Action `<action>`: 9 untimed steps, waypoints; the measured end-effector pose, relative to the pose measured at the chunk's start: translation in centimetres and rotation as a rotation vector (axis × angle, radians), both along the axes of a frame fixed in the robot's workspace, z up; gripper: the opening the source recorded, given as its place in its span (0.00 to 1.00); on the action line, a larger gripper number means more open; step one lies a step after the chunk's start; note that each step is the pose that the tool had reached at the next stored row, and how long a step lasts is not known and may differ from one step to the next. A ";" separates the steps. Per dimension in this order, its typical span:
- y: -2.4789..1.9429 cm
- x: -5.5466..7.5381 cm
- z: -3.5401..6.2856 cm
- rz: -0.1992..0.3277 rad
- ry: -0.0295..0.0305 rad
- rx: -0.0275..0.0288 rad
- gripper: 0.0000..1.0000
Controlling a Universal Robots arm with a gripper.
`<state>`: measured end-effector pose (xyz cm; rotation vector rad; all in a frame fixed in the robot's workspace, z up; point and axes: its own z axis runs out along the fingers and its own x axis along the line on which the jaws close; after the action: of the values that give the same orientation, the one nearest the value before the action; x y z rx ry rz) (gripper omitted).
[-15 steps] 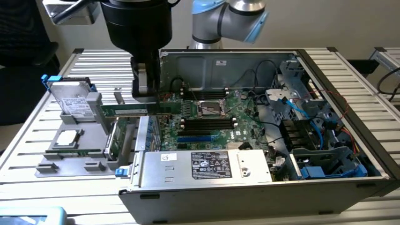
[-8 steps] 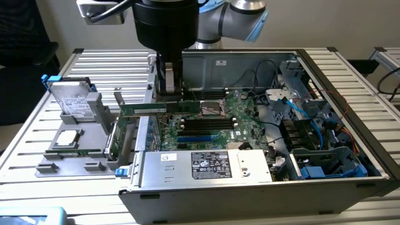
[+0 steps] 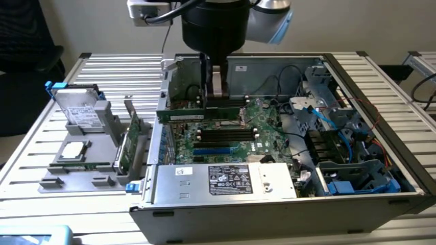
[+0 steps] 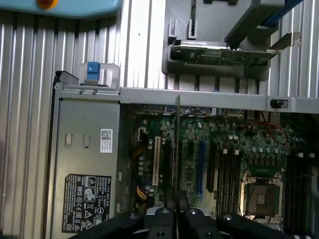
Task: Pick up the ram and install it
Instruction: 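Pick up the ram and move it above insertion slot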
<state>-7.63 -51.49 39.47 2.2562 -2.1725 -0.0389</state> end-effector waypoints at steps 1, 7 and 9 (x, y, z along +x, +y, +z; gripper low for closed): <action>0.22 0.5 -0.08 0.000 0.0000 -0.0003 0.13; 1.55 3.0 -0.52 0.000 0.0000 -0.0013 0.13; 2.09 3.7 -0.65 0.000 0.0000 -0.0015 0.13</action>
<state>-3.94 -49.39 38.82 2.2553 -2.1719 -0.0372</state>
